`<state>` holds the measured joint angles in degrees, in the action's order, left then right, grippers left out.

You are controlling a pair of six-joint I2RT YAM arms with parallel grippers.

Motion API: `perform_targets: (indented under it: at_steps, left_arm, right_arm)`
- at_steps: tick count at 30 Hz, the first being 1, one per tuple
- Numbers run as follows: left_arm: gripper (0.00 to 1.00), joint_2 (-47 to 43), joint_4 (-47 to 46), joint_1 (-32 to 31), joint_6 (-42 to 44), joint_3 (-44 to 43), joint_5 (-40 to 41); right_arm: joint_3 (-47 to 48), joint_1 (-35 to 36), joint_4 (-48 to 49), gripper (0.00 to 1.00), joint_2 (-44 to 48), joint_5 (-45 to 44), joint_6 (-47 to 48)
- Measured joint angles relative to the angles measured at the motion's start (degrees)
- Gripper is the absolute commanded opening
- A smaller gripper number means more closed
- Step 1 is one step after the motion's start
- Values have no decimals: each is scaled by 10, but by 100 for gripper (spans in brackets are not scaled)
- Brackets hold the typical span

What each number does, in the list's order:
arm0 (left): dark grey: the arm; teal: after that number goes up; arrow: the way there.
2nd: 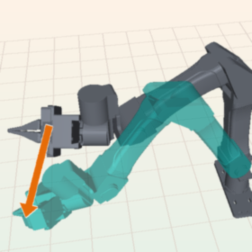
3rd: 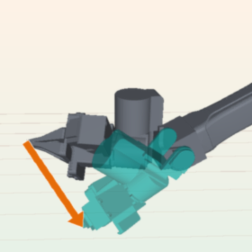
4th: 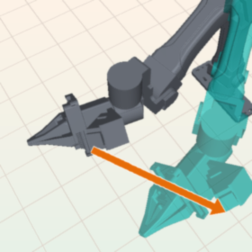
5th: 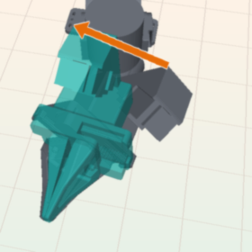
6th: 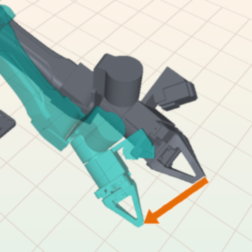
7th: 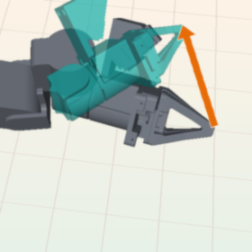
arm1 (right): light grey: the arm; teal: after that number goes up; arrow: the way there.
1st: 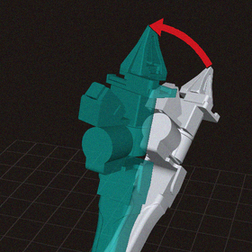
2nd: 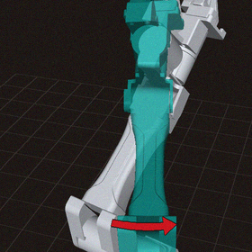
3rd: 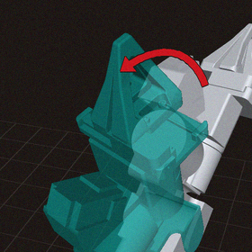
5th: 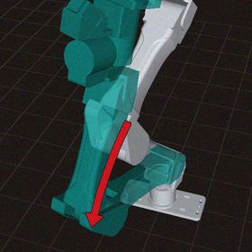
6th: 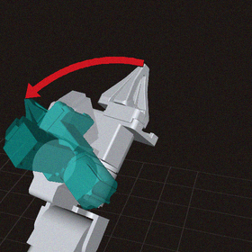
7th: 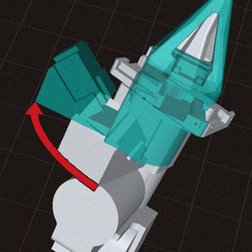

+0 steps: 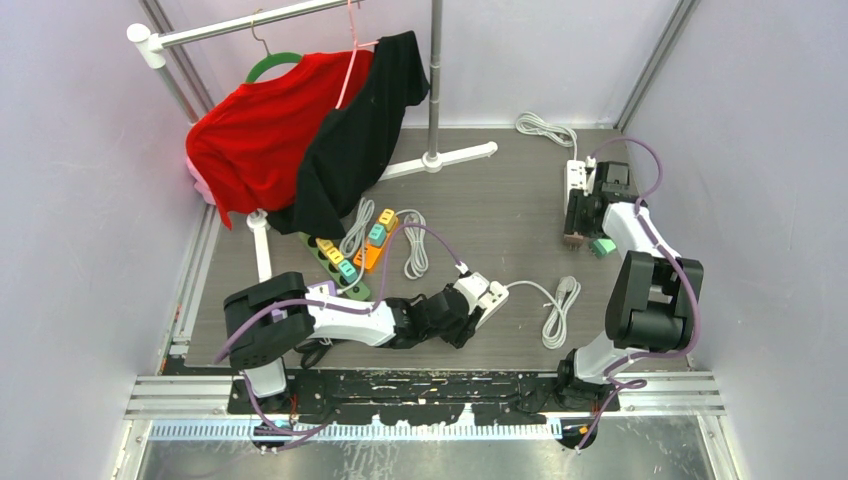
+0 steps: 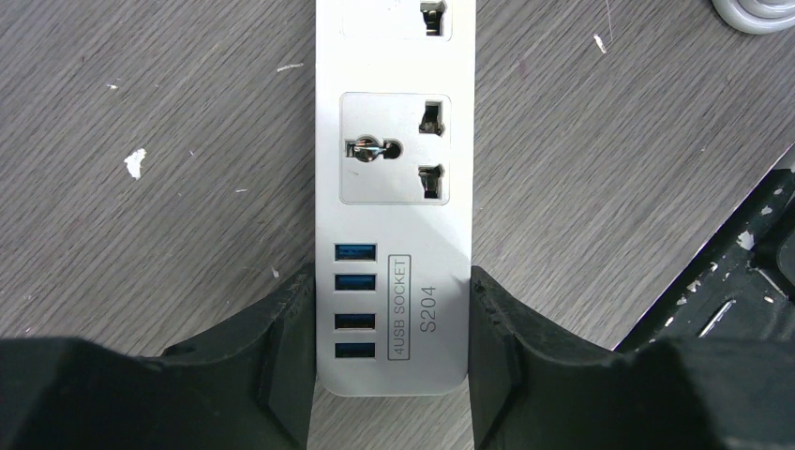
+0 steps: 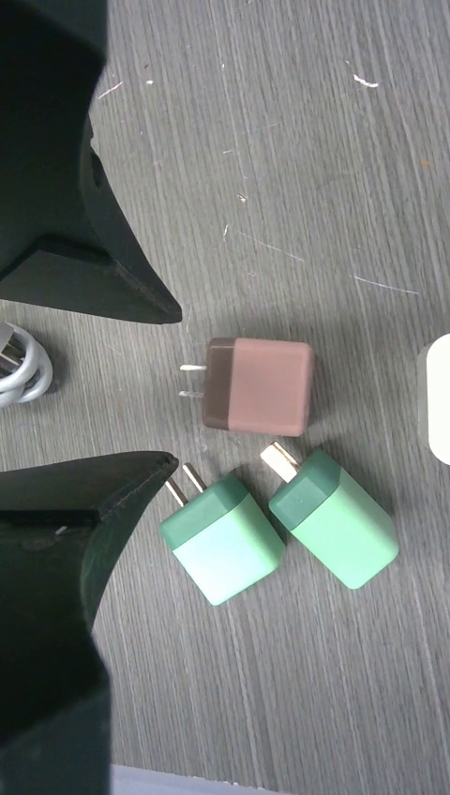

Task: Pull the plug off the socket
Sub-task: Place the plug at the center of the board.

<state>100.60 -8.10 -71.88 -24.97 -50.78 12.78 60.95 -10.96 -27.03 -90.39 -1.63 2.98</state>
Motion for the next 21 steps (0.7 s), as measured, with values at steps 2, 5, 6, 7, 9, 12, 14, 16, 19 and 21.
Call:
perform_targets:
  at_steps: [2,5,6,7,9,12,14,16,19,21]
  left_arm:
    - [0,0,0,0,0,0,0]
    - [0,0,0,0,0,0,-2]
    - [0,0,0,0,0,0,-3]
    - [0,0,0,0,0,0,-4]
    - [0,0,0,0,0,0,-5]
    - [0,0,-2,0,0,0,-9]
    - [0,0,-3,0,0,0,-10]
    - [0,0,-5,0,2,2,-12]
    - [0,-2,-12,0,10,6,-15]
    - [0,-3,-19,0,18,11,-20]
  right_arm:
    - [0,-4,-1,59,0,6,2]
    - [0,-11,-5,63,2,23,10]
    - [0,-14,-10,64,7,38,17]
    - [-1,-16,-17,67,14,56,24]
    - [-1,-18,-34,69,33,99,42]
    - [-1,-20,-61,70,78,183,70]
    - [-1,-20,-76,71,102,238,89]
    - [-1,-20,-92,72,119,290,109]
    - [-2,-20,-115,74,131,370,150]
    - [-8,-20,-132,75,138,424,191]
